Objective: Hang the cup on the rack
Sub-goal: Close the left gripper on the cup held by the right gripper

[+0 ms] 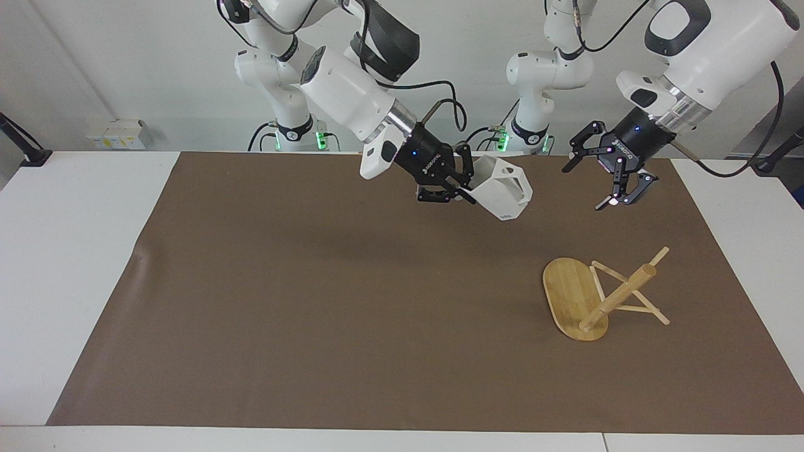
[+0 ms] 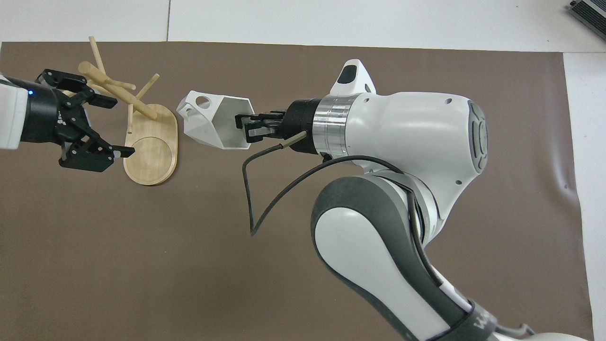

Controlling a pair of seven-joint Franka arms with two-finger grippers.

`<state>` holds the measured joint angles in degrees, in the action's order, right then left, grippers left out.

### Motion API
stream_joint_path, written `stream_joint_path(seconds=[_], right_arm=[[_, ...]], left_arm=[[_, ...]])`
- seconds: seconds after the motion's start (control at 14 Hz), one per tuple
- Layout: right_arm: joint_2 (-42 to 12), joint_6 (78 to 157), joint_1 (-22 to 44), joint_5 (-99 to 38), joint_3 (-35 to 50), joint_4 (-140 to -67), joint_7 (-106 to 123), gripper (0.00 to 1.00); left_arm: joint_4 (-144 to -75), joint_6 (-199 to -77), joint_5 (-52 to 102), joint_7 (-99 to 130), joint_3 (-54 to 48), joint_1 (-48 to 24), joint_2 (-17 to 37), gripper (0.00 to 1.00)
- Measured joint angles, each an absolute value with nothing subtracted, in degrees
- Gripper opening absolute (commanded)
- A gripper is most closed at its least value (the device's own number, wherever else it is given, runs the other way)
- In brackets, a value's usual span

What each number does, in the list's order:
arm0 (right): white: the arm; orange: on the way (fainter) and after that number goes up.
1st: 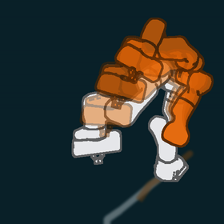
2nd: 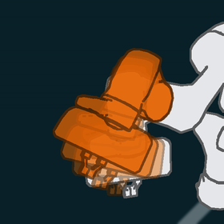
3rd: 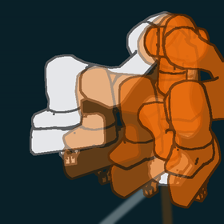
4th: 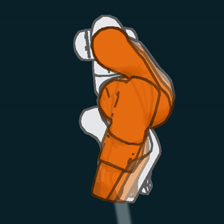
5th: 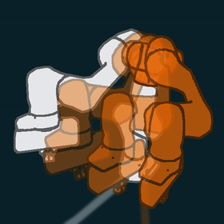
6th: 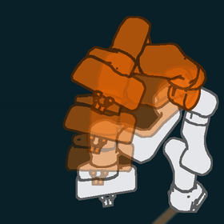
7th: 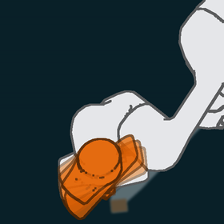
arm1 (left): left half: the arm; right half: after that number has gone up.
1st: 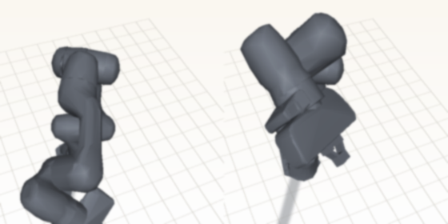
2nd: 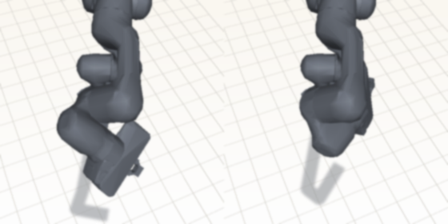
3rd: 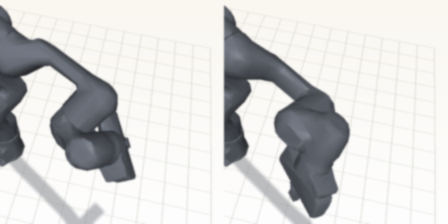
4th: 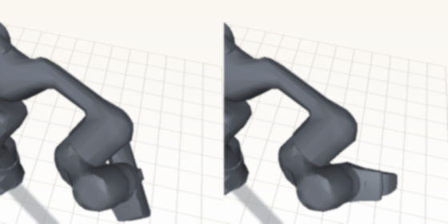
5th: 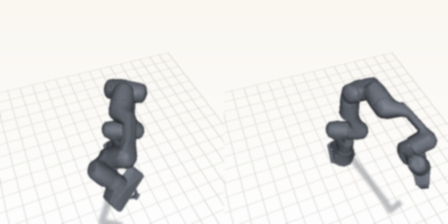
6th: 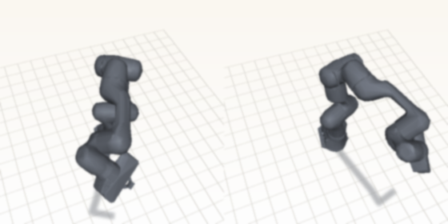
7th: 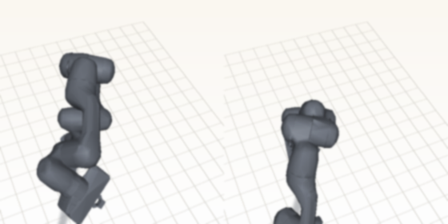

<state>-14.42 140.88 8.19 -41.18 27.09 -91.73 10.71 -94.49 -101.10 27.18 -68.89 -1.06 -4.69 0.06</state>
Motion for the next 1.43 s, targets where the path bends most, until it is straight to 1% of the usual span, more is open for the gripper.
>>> stream_joint_path(seconds=[0.29,0.5,0.71,0.93,1.43], right_arm=[[-14.8,140.9,8.2,-39.2,28.1,-91.1,11.1,0.0],[-15.0,140.9,8.2,-38.7,28.7,-91.1,11.1,0.0],[-15.0,140.9,8.2,-38.6,29.4,-90.9,11.1,0.0],[-15.0,141.0,7.9,-38.7,29.5,-90.9,11.1,0.0],[-15.2,141.0,7.0,-38.7,29.5,-90.8,11.1,0.0]], left_arm=[[-97.0,-101.4,32.4,-82.1,-1.1,-4.0,0.7,1.0],[-97.8,-101.4,37.5,-89.3,-1.1,-3.4,3.3,1.0],[-98.3,-101.4,41.2,-90.8,-1.5,-3.5,4.5,1.0],[-99.3,-101.4,45.6,-92.8,-1.8,-3.6,4.5,1.0],[-99.8,-101.5,49.8,-95.9,-2.4,-4.3,4.5,1.0]])
